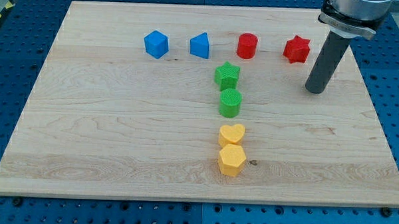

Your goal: Move the green star towards the center left

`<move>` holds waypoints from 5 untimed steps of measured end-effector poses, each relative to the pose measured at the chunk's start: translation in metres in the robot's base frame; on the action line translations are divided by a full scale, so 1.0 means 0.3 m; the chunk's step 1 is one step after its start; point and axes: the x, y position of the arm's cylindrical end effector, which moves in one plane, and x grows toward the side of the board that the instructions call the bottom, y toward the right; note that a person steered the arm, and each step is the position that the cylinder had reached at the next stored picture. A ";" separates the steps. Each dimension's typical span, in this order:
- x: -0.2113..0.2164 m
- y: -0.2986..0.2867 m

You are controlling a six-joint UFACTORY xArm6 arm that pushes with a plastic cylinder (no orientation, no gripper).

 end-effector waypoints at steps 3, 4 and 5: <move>-0.048 -0.380; -0.053 -0.422; -0.152 -0.445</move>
